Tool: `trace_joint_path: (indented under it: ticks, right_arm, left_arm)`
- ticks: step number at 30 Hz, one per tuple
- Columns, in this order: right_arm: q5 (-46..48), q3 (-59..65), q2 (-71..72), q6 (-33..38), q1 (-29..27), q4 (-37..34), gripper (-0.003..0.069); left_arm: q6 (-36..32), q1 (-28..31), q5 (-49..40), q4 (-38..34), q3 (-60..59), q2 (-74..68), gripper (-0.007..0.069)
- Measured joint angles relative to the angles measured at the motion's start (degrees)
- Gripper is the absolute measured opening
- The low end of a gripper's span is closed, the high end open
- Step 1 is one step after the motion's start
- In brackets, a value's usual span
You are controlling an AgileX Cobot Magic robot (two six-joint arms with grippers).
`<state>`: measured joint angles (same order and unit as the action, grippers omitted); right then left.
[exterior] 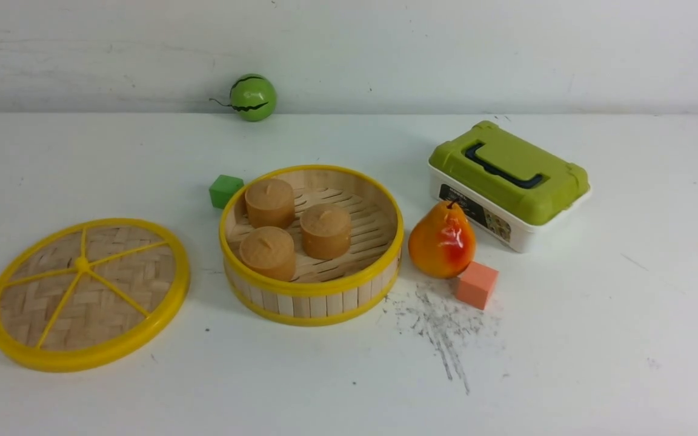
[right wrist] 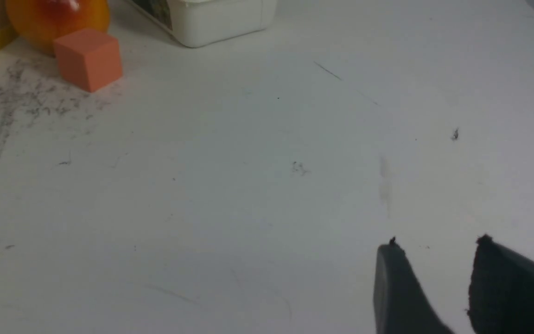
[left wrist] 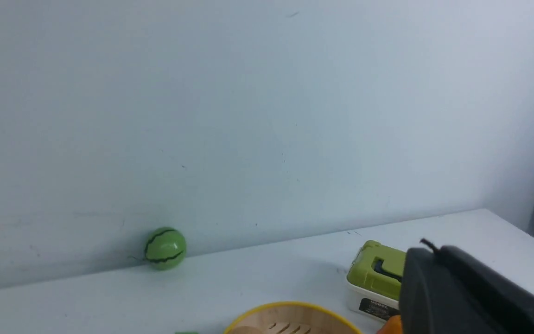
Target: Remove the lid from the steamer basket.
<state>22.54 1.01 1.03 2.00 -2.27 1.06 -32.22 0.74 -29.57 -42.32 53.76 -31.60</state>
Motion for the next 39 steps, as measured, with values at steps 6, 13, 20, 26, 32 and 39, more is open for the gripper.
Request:
trace_joint_path:
  ticks: [6, 13, 20, 26, 32, 39]
  right_arm:
    - [0.00, 0.00, 0.00, 0.00, 0.00, 0.00, 0.0239]
    - [0.00, 0.00, 0.00, 0.00, 0.00, 0.00, 0.0239]
    - [0.00, 0.00, 0.00, 0.00, 0.00, 0.00, 0.0239]
    - [0.00, 0.00, 0.00, 0.00, 0.00, 0.00, 0.0239]
    - [0.00, 0.00, 0.00, 0.00, 0.00, 0.00, 0.0239]
    - [0.00, 0.00, 0.00, 0.00, 0.00, 0.00, 0.0239]
  left_arm:
    - [-1.39, 0.00, 7.28, -0.78, -14.22, 12.49, -0.0013]
    - [-2.28, 0.00, 0.91, -1.21, -21.94, 12.53, -0.0013]
    - [-2.35, 0.00, -1.62, -1.35, -25.15, 11.64, -0.0013]
    - [-2.47, -2.04, 0.49, 3.72, -25.33, 12.16, -0.0013]
    - [0.02, -5.62, 11.21, 10.10, -33.98, 22.56, -0.0013]
    - [13.32, -2.10, 19.63, 16.57, -50.03, 31.93, -0.0013]
